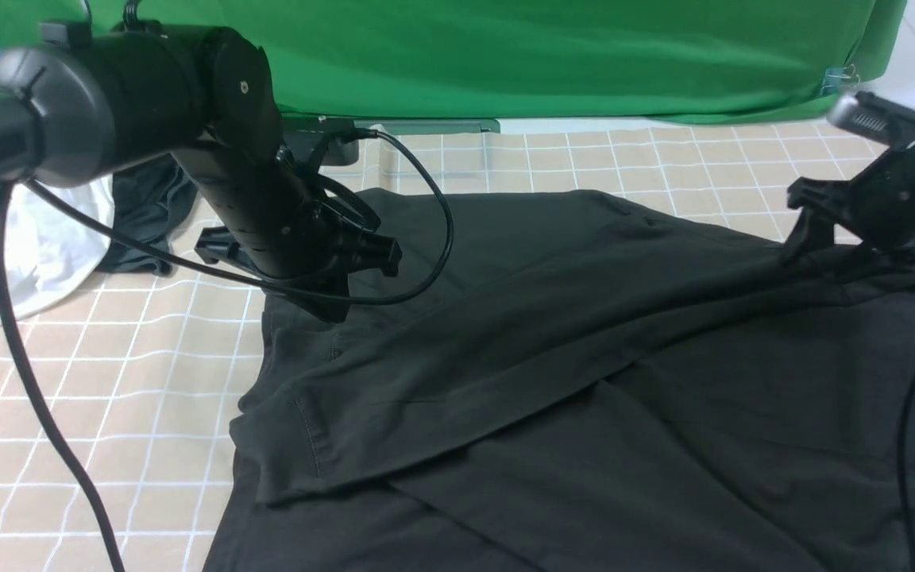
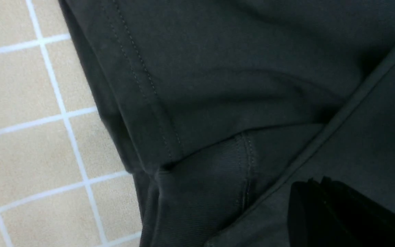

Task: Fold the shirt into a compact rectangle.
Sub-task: 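Grasp the near edge of the shirt at its hem and shoulder corners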

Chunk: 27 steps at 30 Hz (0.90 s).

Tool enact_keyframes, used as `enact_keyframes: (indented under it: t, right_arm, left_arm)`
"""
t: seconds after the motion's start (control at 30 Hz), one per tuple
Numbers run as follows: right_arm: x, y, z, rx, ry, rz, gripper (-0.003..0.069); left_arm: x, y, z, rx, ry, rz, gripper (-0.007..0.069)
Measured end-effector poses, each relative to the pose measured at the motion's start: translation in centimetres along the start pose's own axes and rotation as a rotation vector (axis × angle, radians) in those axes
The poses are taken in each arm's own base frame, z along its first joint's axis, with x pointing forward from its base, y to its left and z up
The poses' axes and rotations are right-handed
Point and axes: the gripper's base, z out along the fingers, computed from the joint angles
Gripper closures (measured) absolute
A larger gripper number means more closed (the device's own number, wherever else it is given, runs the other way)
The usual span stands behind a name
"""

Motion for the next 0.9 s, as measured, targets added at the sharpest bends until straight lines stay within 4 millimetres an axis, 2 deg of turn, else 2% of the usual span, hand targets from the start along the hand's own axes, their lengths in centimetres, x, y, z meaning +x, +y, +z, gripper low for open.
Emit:
enact_keyframes:
  t: [0.13, 0.17, 0.2, 0.3, 0.33, 0.4, 0.73, 0.9]
  right_arm:
    - [-0.9, -0.1, 1.3, -0.011, -0.002, 0.02, 0.0146]
    - [-1.2, 0.0, 1.5, -0.014, -0.007, 0.021, 0.0171]
    - [-1.4, 0.0, 1.7, -0.016, -0.011, 0.021, 0.021]
    - [-1.9, -0.1, 2.1, -0.015, -0.028, 0.018, 0.0407]
    - [-2.0, -0.1, 2.2, -0.016, -0.036, 0.009, 0.0521]
    - [-2.2, 0.0, 2.2, -0.018, -0.042, -0.008, 0.0583]
    - [-4.2, 0.5, 0.2, 0.008, -0.084, -0.093, 0.0592]
    - [-5.1, -0.5, -0.2, 0.021, -0.153, -0.064, 0.0578]
  left_arm:
    - [0.0, 0.0, 0.0, 0.0, -0.001, 0.0, 0.0607]
    - [0.0, 0.0, 0.0, 0.0, -0.001, 0.0, 0.0607]
    - [0.0, 0.0, 0.0, 0.0, -0.001, 0.0, 0.0606]
    - [0.0, 0.0, 0.0, 0.0, -0.003, 0.0, 0.0606]
    - [0.0, 0.0, 0.0, 0.0, -0.003, 0.0, 0.0606]
    - [0.0, 0.0, 0.0, 0.0, -0.004, 0.0, 0.0606]
    - [0.1, 0.0, 0.0, 0.0, 0.011, 0.003, 0.0606]
    - [0.1, 0.1, 0.0, -0.007, 0.014, 0.007, 0.0606]
